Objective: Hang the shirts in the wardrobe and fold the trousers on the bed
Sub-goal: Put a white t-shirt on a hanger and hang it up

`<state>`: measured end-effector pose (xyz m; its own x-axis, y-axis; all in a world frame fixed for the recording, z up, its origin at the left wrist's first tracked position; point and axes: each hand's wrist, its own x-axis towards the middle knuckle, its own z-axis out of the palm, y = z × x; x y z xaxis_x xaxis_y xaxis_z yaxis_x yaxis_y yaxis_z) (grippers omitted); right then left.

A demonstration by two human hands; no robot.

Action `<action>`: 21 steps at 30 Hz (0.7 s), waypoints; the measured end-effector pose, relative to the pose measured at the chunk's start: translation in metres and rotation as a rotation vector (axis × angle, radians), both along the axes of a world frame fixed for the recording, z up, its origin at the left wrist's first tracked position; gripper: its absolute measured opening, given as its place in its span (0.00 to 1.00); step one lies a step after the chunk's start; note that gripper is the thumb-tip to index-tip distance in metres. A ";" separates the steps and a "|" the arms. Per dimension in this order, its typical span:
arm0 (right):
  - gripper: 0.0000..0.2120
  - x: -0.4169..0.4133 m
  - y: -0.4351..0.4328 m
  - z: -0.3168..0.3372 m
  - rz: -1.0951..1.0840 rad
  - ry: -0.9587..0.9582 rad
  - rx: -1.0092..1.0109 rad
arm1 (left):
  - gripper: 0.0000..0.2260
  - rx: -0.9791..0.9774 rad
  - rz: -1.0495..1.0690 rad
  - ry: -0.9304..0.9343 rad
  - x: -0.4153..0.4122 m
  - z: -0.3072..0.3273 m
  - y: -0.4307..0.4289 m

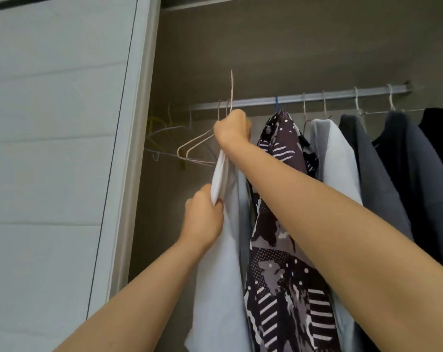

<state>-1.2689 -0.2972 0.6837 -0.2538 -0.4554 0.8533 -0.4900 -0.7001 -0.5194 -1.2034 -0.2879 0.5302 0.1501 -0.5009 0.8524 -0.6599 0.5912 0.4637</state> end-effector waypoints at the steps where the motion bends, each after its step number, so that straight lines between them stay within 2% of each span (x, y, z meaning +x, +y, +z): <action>1: 0.12 0.001 -0.007 0.008 -0.022 0.001 -0.003 | 0.08 0.001 -0.010 0.013 -0.002 0.006 -0.007; 7: 0.15 -0.005 -0.049 0.051 -0.158 -0.052 -0.013 | 0.07 -0.008 -0.093 0.069 -0.012 0.028 -0.042; 12: 0.13 -0.018 -0.077 0.065 -0.263 -0.013 0.006 | 0.04 0.001 -0.081 0.056 -0.025 0.028 -0.067; 15: 0.10 -0.026 -0.089 0.069 -0.304 0.010 0.023 | 0.06 -0.004 -0.067 0.026 -0.033 0.030 -0.075; 17: 0.10 -0.031 -0.092 0.070 -0.351 0.054 0.033 | 0.07 -0.008 -0.068 0.004 -0.037 0.032 -0.079; 21: 0.12 -0.035 -0.094 0.068 -0.522 0.259 0.064 | 0.07 -0.018 -0.082 -0.016 -0.041 0.031 -0.084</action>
<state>-1.3043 -0.3915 0.7514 -0.2455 -0.3788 0.8923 -0.8782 -0.3027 -0.3702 -1.2443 -0.3720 0.5611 0.0953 -0.4960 0.8631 -0.6159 0.6517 0.4426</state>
